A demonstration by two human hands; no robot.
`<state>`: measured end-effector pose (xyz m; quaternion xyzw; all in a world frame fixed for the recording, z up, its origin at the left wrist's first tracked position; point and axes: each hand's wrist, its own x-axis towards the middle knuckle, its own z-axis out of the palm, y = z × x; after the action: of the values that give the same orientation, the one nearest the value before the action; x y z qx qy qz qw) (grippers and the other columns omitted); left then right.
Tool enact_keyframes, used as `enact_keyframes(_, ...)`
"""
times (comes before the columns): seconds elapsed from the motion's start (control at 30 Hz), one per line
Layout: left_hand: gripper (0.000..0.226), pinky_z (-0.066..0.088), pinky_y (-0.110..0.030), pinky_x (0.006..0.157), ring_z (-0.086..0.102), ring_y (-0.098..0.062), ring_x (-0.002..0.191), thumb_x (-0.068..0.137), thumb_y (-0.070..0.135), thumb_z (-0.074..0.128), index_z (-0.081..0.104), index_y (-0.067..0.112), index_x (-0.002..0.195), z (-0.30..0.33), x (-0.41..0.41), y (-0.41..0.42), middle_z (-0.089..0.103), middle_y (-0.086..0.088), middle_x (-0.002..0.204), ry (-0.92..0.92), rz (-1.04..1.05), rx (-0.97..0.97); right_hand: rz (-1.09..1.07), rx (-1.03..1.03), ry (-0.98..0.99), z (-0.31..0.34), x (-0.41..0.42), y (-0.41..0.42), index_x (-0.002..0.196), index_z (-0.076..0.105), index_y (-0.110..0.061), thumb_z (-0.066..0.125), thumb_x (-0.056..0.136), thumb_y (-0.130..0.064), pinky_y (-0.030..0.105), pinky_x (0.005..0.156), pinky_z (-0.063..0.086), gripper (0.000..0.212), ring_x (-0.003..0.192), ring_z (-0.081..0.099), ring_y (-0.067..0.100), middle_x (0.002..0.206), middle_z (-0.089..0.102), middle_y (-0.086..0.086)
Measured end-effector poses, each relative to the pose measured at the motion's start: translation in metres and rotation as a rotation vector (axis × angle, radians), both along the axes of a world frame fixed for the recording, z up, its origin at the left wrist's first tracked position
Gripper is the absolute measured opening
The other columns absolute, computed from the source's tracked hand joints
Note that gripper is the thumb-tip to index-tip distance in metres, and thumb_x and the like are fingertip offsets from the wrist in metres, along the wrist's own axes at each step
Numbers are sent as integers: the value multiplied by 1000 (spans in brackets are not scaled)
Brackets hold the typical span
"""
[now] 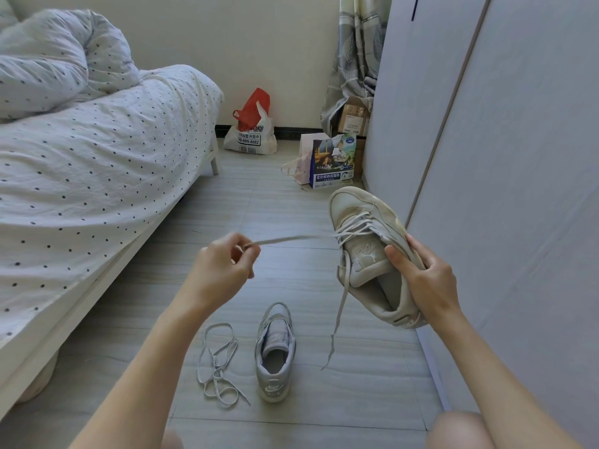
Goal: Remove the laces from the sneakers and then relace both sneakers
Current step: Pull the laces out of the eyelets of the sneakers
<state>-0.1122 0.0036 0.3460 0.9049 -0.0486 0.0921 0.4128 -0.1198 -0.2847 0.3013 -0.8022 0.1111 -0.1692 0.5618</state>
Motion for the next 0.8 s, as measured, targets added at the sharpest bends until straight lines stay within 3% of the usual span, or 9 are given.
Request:
enact_keyframes(0.07,17,49,-30,60,56,-3,55,90,34,57,59,21,79,-5,0,3,67,7,64,107,-45,129,-14,33,2,-1,0,-3,130,55,-32,62,55,-74,33,95,47,86,112,56,14,117,63,-11)
enact_keyframes(0.13,23,52,-33,70,61,-6,66,87,43,58,61,22,78,-9,-1,0,67,9,67,170,-80,185,5,36,1,-1,-1,-2,130,55,-33,63,54,-74,29,92,47,86,110,57,11,113,63,-15)
enact_keyframes(0.2,32,50,-30,71,60,-3,73,86,52,54,62,22,75,-11,-1,-5,64,11,72,172,-99,238,44,11,-5,1,-3,3,130,55,-35,63,52,-76,20,82,46,88,102,58,5,104,62,-24)
enact_keyframes(0.27,36,47,-23,68,57,3,76,85,55,51,60,22,73,-9,-1,-14,63,12,77,113,-128,232,95,-35,1,2,-5,10,131,53,-36,62,51,-77,22,83,48,90,101,58,4,108,62,-21)
enact_keyframes(0.33,24,43,-13,66,55,8,79,87,46,55,57,25,75,-7,-3,-25,60,16,79,1,-184,150,161,-107,9,4,-8,18,133,51,-36,61,53,-75,31,92,49,89,107,57,9,118,61,-12)
enact_keyframes(0.43,6,47,-12,68,57,3,81,87,24,62,56,25,87,-4,-5,-40,58,17,84,-168,-231,53,257,-205,-15,11,-14,33,135,47,-37,60,56,-73,37,99,45,88,113,53,13,118,58,-13)
enact_keyframes(0.6,14,46,-13,69,54,-4,73,82,3,65,63,17,87,-2,-4,-48,56,6,82,-323,-214,25,345,-252,-71,18,-22,51,135,44,-37,62,60,-66,43,100,42,82,113,48,13,109,54,-17)
enact_keyframes(0.8,16,48,-23,65,54,-6,68,82,1,61,64,17,83,2,-3,-41,55,9,78,-379,-126,30,364,-235,-67,20,-20,55,134,45,-40,65,63,-68,43,100,43,78,114,50,14,112,56,-17)
